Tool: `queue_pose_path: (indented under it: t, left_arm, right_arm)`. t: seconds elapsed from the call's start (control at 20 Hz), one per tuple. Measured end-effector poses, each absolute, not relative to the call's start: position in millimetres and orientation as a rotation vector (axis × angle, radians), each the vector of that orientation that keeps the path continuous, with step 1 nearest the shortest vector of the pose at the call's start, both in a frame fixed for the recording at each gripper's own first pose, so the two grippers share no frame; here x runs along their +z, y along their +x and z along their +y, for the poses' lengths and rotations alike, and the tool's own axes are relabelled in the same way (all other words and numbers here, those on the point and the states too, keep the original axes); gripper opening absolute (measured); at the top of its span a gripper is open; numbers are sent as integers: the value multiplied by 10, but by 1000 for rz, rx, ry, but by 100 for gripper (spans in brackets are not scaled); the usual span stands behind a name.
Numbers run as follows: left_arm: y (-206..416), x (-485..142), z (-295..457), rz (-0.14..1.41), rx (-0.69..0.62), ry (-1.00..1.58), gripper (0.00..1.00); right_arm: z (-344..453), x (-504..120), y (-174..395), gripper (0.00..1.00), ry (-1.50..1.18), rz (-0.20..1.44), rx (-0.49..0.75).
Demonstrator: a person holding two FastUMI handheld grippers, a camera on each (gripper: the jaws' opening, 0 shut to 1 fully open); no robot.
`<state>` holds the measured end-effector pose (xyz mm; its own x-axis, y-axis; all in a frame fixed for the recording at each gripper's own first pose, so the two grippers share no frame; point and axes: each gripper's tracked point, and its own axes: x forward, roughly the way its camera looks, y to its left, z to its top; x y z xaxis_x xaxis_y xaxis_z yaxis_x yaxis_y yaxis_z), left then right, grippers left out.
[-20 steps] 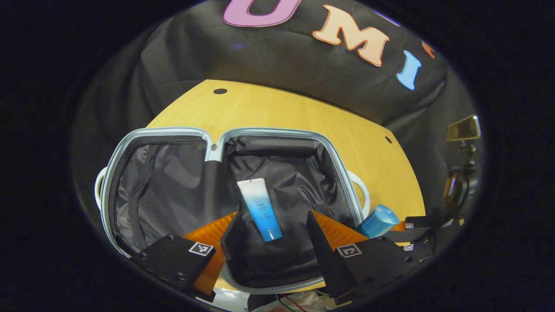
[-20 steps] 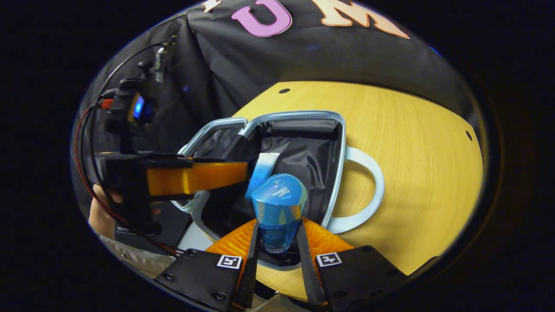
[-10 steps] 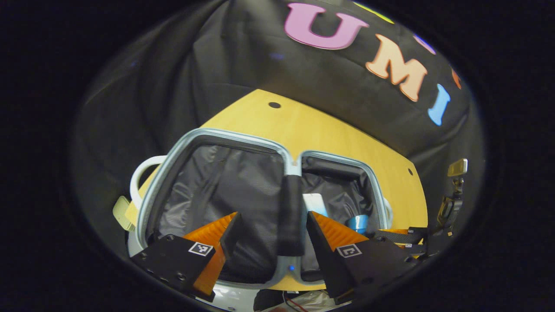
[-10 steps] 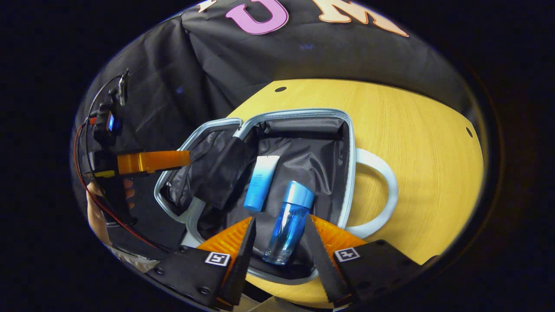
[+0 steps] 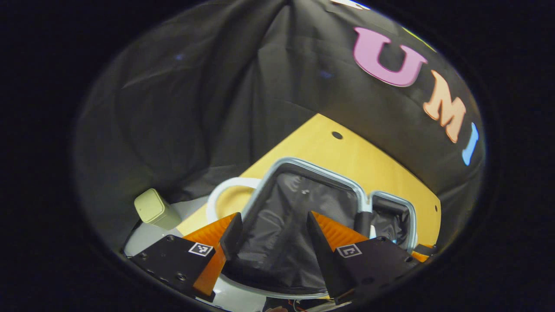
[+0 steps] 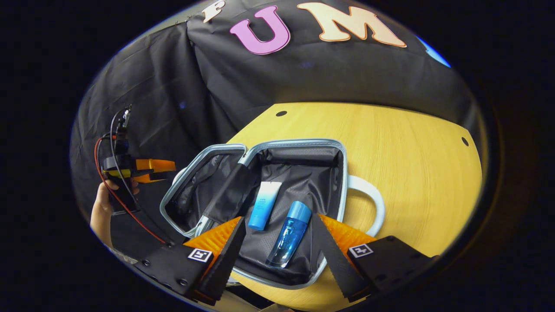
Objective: First open the suitcase, pack the skin care products into it, and then close the suitcase.
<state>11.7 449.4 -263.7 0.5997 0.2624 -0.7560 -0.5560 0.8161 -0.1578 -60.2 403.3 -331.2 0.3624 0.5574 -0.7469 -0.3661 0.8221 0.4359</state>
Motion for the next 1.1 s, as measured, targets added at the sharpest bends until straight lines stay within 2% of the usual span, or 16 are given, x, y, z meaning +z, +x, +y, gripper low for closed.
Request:
queue_pose_path:
  t: [0.25, 0.3, 0.35, 0.4, 0.55, 0.6, 0.65, 0.7, 0.75, 0.8, 0.85, 0.9, 0.95, 1.0, 1.1]
  left_arm:
    - [61, -2821, 5117, 775, 609, -470, 88]
    - [64, -2888, 5218, 782, 616, -493, 92]
    - [50, -2959, 5272, 793, 623, -507, 92]
    - [52, -3052, 5337, 804, 627, -518, 87]
    - [31, -3331, 5417, 870, 628, -556, 81]
    - [51, -3423, 5422, 885, 628, -568, 77]
    - [78, -3494, 5412, 891, 622, -579, 75]
    - [94, -3557, 5399, 899, 612, -599, 68]
    - [105, -3620, 5375, 911, 604, -617, 69]
    - [73, -3683, 5362, 933, 606, -626, 47]
    - [54, -3712, 5345, 951, 607, -644, 39]
    - [51, -3723, 5334, 956, 598, -639, 21]
    - [68, -3657, 5336, 945, 576, -613, 20]
    - [98, -3574, 5307, 932, 551, -587, 13]
    - [102, -3433, 5252, 926, 524, -522, 6]
  right_arm:
    - [3896, -3296, -530, 98, 199, 1034, 556]
    - [3869, -3301, -520, 98, 194, 1035, 545]
    - [3846, -3329, -508, 98, 191, 1035, 535]
    - [3830, -3333, -495, 98, 189, 1037, 526]
    - [3804, -3344, -488, 98, 181, 1043, 514]
    - [3804, -3337, -476, 93, 180, 1043, 511]
    - [3800, -3337, -463, 98, 178, 1040, 508]
    - [3795, -3327, -448, 93, 176, 1036, 508]
    - [3786, -3321, -439, 98, 172, 1032, 509]
    - [3763, -3309, -433, 98, 165, 1029, 507]
    - [3732, -3283, -403, 98, 159, 1011, 502]
    - [3708, -3242, -371, 98, 157, 991, 499]
    - [3685, -3213, -345, 98, 156, 972, 495]
    - [3659, -3181, -318, 98, 156, 956, 494]
    - [3613, -3152, -273, 98, 161, 930, 491]
